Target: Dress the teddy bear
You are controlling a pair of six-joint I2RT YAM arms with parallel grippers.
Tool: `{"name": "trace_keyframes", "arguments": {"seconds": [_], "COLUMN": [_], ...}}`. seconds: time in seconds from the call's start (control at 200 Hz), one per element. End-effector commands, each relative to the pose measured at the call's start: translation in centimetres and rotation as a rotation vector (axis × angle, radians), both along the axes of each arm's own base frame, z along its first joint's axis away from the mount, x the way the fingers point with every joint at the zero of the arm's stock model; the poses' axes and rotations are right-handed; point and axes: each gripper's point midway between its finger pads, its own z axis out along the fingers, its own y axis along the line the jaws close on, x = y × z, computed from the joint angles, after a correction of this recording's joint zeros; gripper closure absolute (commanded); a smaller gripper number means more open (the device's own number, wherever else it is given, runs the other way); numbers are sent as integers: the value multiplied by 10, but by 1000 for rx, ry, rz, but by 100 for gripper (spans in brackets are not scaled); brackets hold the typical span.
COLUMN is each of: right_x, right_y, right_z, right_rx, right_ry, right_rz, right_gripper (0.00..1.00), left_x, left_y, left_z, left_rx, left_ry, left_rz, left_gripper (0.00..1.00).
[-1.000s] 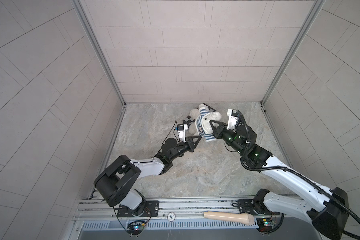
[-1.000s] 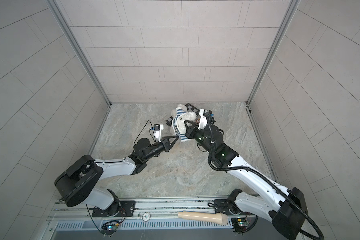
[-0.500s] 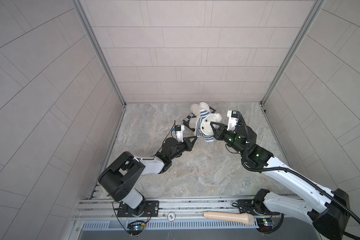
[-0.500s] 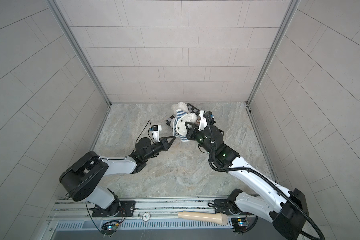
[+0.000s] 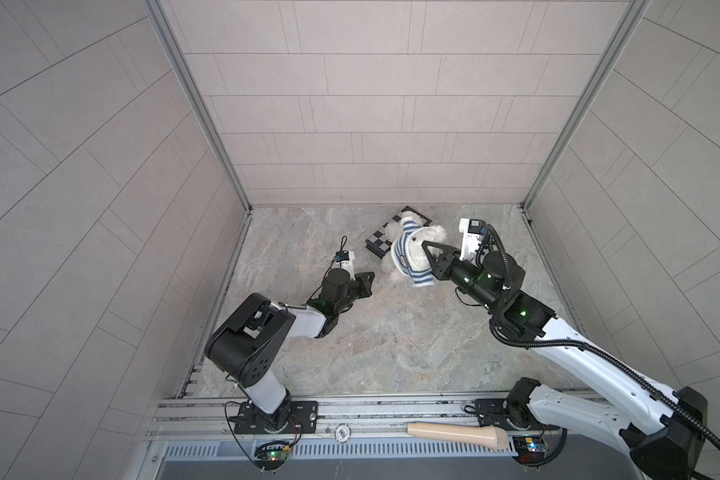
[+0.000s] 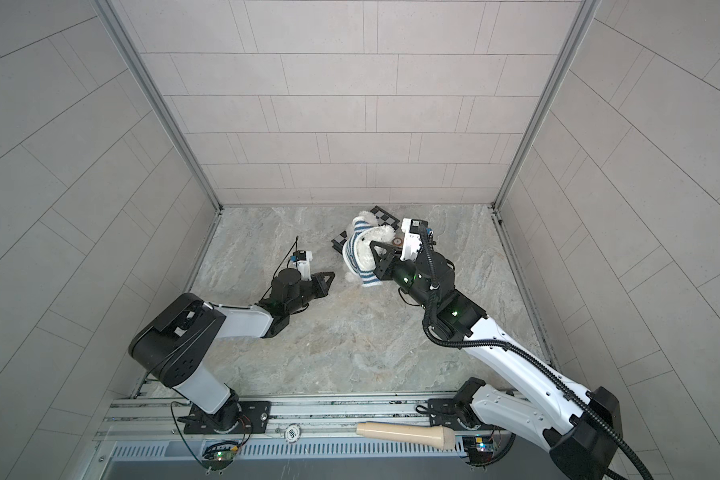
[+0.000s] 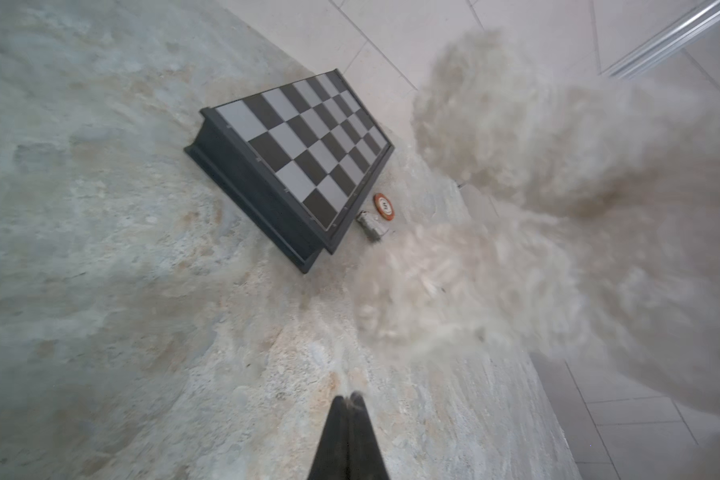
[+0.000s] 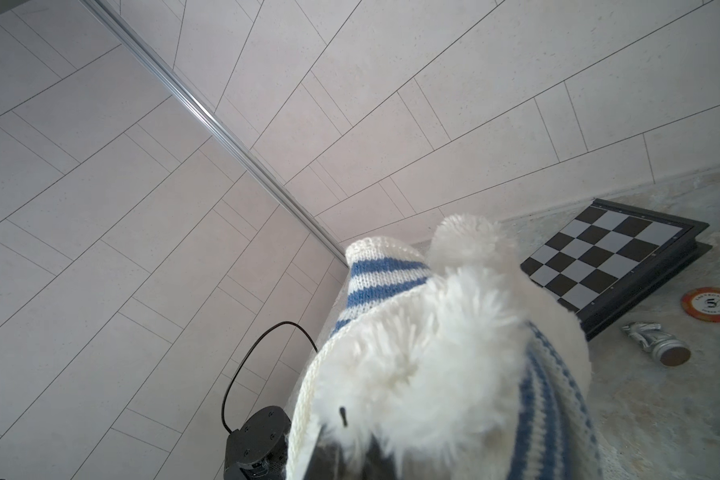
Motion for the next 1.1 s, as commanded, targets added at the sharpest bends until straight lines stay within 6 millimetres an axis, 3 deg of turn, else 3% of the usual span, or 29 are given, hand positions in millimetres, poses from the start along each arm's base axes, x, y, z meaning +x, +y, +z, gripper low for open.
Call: {"name": "trace_keyframes", "arguments": {"seconds": [0.0,0.055,0.16,0.215,0.27,0.38,0.596,0.761,1.096], "right_x": [-7,-7,-6,-5,-5,-4,-5,-6,-3], "right_y": [-3,-3,-2,-1,1,7,11,14,18], "right_z": [28,28,27,27,29,30,32,30,27], "right_rx": [35,22,4,-1,-2,-6,2,6,14], "right_ry": [-74,-79,-82,-81,-83,-80,-82,-79,-76], "right_rz": [14,11,14,20,25,45,58,68,76], "right_gripper": [100,100,100,100,100,100,100,100,100], "left_x": [-26,-43,-83,-104,-122,-133,-113,-100,-93], "left_y": [-22,-28,-39,-44,-50,-50,-46,-41,-57], "left_z": [46,56,76,85,92,107,126,141,156], "left_rx": [-95,-117,-128,-102,-63,-46,-70,-166,-215], "left_ry": [-134,-142,-204,-253,-307,-376,-394,-400,-413], "left_rz": [-147,-200,-306,-356,-403,-410,-335,-325,-365], "left_gripper": [100,100,62,50,45,42,41,46,54]}}
